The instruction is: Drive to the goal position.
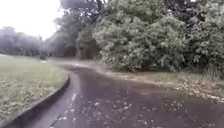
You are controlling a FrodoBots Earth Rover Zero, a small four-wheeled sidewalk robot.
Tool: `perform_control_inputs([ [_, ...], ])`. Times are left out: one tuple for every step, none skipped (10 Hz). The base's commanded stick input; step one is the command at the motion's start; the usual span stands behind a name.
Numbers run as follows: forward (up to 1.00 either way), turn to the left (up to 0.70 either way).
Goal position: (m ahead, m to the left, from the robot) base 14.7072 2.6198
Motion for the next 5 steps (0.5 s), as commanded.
perform_control_inputs([
  [0.99, 0.05],
  [0.99, 0.11],
  [0.99, 0.16],
  [0.99, 0.2],
  [0.99, 0.2],
])
